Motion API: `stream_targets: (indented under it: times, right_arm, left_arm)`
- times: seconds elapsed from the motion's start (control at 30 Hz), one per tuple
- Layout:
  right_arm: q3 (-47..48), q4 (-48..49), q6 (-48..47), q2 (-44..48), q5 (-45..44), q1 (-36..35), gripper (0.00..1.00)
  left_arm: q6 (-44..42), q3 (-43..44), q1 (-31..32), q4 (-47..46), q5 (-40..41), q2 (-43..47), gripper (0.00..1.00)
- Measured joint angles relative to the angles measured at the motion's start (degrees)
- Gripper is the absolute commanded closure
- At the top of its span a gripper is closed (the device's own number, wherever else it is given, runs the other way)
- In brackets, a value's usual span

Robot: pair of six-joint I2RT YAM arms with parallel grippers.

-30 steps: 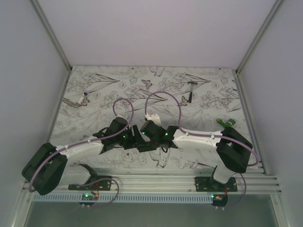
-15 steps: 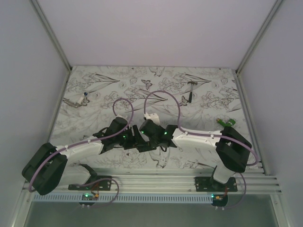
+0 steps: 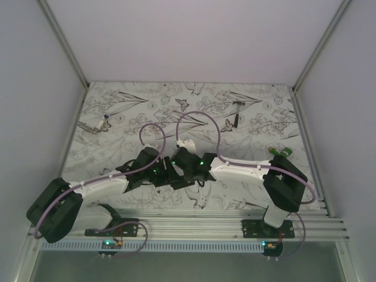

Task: Snap on the fuse box
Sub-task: Install the fuse at the fuse box base.

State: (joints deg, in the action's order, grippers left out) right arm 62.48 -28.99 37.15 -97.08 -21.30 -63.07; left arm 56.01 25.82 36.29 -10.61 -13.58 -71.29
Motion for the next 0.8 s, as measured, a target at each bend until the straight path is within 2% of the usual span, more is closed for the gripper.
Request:
stream_targets:
  times: [0.37,0.8]
  right_arm:
    - [1.6,-1.4,0.7,-1.4,-0.9,0.0,1.0]
    - [-0.9,1.4,0.4,-0.2,-1.5,0.0,1.0]
  left_arm:
    - [2.9,-1.0,1.7,-0.1,2.8,0.5,0.51]
    - [3.6,-1.4,2.1,-0.5,3.5,-0.1,0.55]
